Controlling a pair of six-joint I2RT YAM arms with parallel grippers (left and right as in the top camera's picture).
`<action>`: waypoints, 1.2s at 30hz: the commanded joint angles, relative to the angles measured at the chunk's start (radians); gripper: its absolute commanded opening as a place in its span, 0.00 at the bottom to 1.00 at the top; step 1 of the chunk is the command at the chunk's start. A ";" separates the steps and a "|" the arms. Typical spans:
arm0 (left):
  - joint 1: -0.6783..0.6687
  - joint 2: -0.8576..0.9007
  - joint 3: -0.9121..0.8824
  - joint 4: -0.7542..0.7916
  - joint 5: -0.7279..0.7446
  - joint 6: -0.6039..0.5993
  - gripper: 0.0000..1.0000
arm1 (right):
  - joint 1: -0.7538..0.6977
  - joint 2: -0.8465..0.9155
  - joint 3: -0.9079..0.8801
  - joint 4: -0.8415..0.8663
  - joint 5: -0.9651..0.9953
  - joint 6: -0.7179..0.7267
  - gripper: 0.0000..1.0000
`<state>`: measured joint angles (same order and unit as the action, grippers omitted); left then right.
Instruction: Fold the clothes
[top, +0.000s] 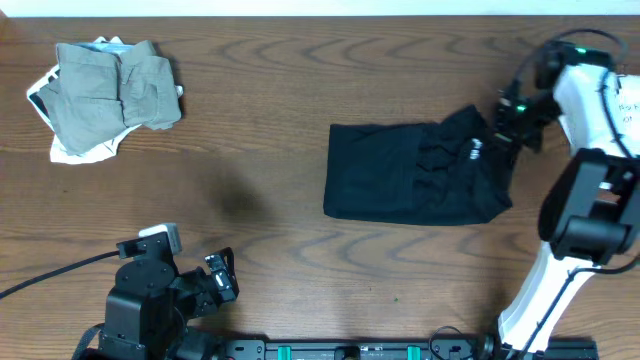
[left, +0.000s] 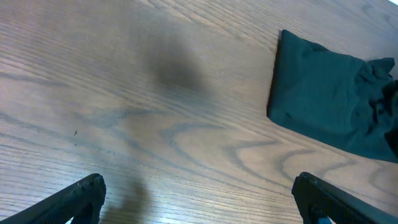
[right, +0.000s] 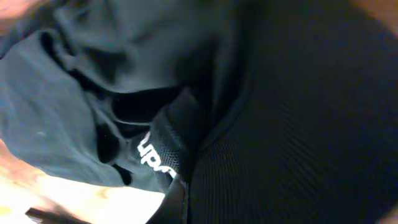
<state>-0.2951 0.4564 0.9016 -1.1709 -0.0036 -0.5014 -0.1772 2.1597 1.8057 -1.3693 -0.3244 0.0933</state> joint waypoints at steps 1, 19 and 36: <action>0.004 0.001 -0.004 -0.002 -0.008 -0.009 0.98 | 0.084 0.009 0.027 0.010 -0.005 0.061 0.01; 0.004 0.001 -0.004 -0.002 -0.008 -0.009 0.98 | 0.428 0.008 0.145 0.027 -0.024 0.147 0.01; 0.004 0.001 -0.004 -0.002 -0.008 -0.009 0.98 | 0.626 0.008 0.144 0.106 -0.022 0.221 0.01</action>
<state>-0.2951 0.4564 0.9016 -1.1709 -0.0036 -0.5014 0.4171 2.1597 1.9289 -1.2663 -0.3252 0.2893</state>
